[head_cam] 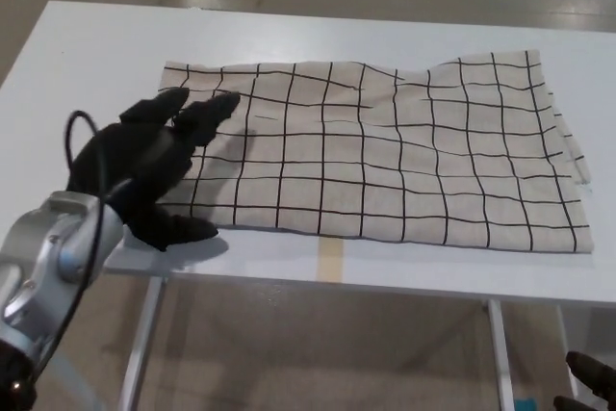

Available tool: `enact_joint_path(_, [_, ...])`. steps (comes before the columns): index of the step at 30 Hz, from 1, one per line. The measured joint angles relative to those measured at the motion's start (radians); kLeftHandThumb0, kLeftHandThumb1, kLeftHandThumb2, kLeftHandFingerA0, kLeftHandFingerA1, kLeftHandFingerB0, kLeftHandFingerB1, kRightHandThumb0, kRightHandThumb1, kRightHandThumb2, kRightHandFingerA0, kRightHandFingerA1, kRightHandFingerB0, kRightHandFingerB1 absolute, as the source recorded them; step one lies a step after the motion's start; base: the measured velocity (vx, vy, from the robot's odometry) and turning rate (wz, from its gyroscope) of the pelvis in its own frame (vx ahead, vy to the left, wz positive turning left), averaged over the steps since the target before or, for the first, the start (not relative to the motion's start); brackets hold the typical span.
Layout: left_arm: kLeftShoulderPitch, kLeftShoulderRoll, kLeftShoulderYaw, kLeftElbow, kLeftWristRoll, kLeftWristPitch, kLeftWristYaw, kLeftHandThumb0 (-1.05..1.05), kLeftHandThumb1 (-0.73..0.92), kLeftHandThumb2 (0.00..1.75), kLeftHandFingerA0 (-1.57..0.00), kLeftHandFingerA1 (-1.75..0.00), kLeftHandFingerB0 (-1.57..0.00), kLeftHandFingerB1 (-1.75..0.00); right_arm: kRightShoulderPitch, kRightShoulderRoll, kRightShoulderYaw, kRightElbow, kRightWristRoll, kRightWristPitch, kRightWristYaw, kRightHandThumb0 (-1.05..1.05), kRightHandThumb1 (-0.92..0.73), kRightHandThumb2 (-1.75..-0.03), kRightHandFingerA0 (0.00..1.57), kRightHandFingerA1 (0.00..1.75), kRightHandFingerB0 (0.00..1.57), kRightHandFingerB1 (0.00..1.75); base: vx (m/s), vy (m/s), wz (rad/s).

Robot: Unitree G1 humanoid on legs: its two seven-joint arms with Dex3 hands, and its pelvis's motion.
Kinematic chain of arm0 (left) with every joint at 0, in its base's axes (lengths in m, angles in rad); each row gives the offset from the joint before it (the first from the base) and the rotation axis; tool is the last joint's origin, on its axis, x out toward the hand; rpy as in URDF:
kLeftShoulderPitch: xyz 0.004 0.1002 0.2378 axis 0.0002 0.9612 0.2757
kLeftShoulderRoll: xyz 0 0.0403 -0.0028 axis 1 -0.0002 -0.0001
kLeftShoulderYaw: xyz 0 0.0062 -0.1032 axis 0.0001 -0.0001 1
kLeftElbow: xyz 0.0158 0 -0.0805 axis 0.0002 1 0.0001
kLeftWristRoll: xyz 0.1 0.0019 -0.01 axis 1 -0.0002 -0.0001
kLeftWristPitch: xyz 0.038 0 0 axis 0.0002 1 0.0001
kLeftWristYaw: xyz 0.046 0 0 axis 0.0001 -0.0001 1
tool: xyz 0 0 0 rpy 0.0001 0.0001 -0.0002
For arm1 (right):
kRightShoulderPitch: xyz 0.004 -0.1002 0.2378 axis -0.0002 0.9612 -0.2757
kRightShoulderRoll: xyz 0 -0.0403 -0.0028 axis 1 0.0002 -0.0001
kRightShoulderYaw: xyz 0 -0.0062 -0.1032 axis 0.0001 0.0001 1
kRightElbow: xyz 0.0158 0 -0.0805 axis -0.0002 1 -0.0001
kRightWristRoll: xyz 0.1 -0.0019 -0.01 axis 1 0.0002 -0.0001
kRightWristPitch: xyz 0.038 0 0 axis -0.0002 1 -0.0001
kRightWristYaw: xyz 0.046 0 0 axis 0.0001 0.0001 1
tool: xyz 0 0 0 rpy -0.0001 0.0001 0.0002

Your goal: Use the left hand to fold a white towel with checkered patterns in half.

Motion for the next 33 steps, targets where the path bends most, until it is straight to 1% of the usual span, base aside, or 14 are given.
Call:
enact_joint_path(1, [-0.005, 0.000, -0.010, 0.006, 0.010, 0.006, 0.000, -0.58, 0.46, 0.54, 0.00, 0.00, 0.00, -0.10, -0.001, -0.001, 0.000, 0.000, 0.000, -0.001, 0.000, -0.24, -0.67, -0.59, 0.49, 0.64, 0.49, 0.53, 0.00, 0.000, 0.00])
enact_joint_path(15, [-0.058, -0.021, -0.105, 0.124, 0.104, 0.048, 0.046, -0.59, 0.46, 0.54, 0.00, 0.00, 0.00, -0.10, -0.001, -0.005, -0.001, 0.002, 0.003, -0.010, 0.009, -0.24, -0.67, -0.59, 0.50, 0.65, 0.50, 0.52, 0.00, 0.000, 0.00])
enact_joint_path(16, [-0.066, -0.026, -0.111, 0.137, 0.109, 0.050, 0.056, -0.62, 0.39, 0.71, 0.00, 0.00, 0.00, -0.11, -0.001, -0.005, -0.001, 0.002, 0.004, -0.010, 0.011, -0.24, -0.67, -0.60, 0.50, 0.65, 0.50, 0.53, 0.00, 0.000, 0.00])
enact_joint_path(18, [-0.074, -0.031, -0.117, 0.154, 0.115, 0.052, 0.068, -0.62, 0.39, 0.72, 0.00, 0.00, 0.00, -0.11, -0.001, -0.005, -0.002, 0.002, 0.005, -0.010, 0.012, -0.24, -0.67, -0.60, 0.50, 0.66, 0.50, 0.53, 0.00, 0.000, 0.00])
enact_joint_path(19, [-0.078, -0.033, -0.122, 0.165, 0.119, 0.054, 0.074, -0.48, 0.51, 0.55, 0.00, -0.07, 0.00, -0.20, 0.000, -0.005, -0.003, 0.001, 0.005, -0.010, 0.013, -0.24, -0.67, -0.59, 0.50, 0.66, 0.50, 0.53, 0.00, 0.000, 0.00])
enact_joint_path(20, [-0.085, -0.036, -0.131, 0.183, 0.127, 0.056, 0.085, -0.47, 0.32, 0.70, 0.00, -0.13, 0.00, -0.23, 0.002, -0.004, -0.004, 0.000, 0.006, -0.010, 0.014, -0.24, -0.68, -0.59, 0.51, 0.66, 0.50, 0.53, 0.00, 0.000, 0.00])
enact_joint_path(21, [-0.086, -0.036, -0.133, 0.186, 0.129, 0.057, 0.088, -0.47, 0.32, 0.70, 0.00, -0.13, 0.00, -0.23, 0.003, -0.004, -0.004, -0.001, 0.006, -0.010, 0.014, -0.24, -0.68, -0.59, 0.51, 0.66, 0.50, 0.53, 0.00, 0.000, 0.00])
enact_joint_path(22, [-0.097, -0.039, -0.146, 0.207, 0.137, 0.059, 0.104, -0.36, 0.51, 0.60, 0.00, -0.13, 0.00, -0.22, 0.005, -0.004, -0.005, -0.002, 0.007, -0.010, 0.014, -0.24, -0.68, -0.59, 0.51, 0.66, 0.50, 0.53, 0.00, 0.000, 0.00])
enact_joint_path(23, [-0.106, -0.041, -0.155, 0.221, 0.144, 0.061, 0.116, -0.35, 0.46, 0.71, -0.02, -0.13, -0.02, -0.25, 0.006, -0.004, -0.005, -0.003, 0.007, -0.010, 0.015, -0.24, -0.68, -0.59, 0.51, 0.66, 0.50, 0.53, 0.00, 0.000, 0.00])
enact_joint_path(24, [-0.118, -0.043, -0.171, 0.242, 0.155, 0.066, 0.133, -0.15, 0.49, 0.65, -0.07, -0.15, -0.07, -0.34, 0.008, -0.003, -0.005, -0.006, 0.007, -0.010, 0.015, -0.24, -0.68, -0.60, 0.50, 0.66, 0.50, 0.54, 0.00, 0.000, 0.00])
enact_joint_path(30, [-0.182, -0.087, -0.242, 0.337, 0.211, 0.111, 0.209, -0.11, 0.55, 0.58, -0.10, -0.23, -0.22, -0.34, 0.012, -0.002, -0.006, -0.009, 0.007, -0.009, 0.015, -0.24, -0.68, -0.60, 0.51, 0.67, 0.53, 0.55, 0.00, 0.000, 0.00])
enact_joint_path(31, [-0.192, -0.098, -0.252, 0.353, 0.217, 0.119, 0.217, -0.07, 0.63, 0.59, -0.15, -0.27, -0.39, -0.34, 0.013, -0.002, -0.006, -0.009, 0.007, -0.009, 0.015, -0.24, -0.68, -0.60, 0.52, 0.66, 0.54, 0.55, 0.00, 0.000, 0.00])
enact_joint_path(32, [-0.199, -0.106, -0.258, 0.365, 0.221, 0.126, 0.222, -0.10, 0.48, 0.92, -0.11, -0.48, -0.42, -0.58, 0.014, -0.002, -0.006, -0.010, 0.007, -0.009, 0.015, -0.24, -0.68, -0.60, 0.52, 0.66, 0.54, 0.55, 0.00, 0.000, 0.00])
enact_joint_path(33, [-0.199, -0.106, -0.258, 0.365, 0.221, 0.126, 0.222, -0.10, 0.48, 0.92, -0.11, -0.48, -0.42, -0.58, 0.014, -0.002, -0.006, -0.010, 0.007, -0.009, 0.015, -0.24, -0.68, -0.60, 0.52, 0.66, 0.54, 0.55, 0.00, 0.000, 0.00])
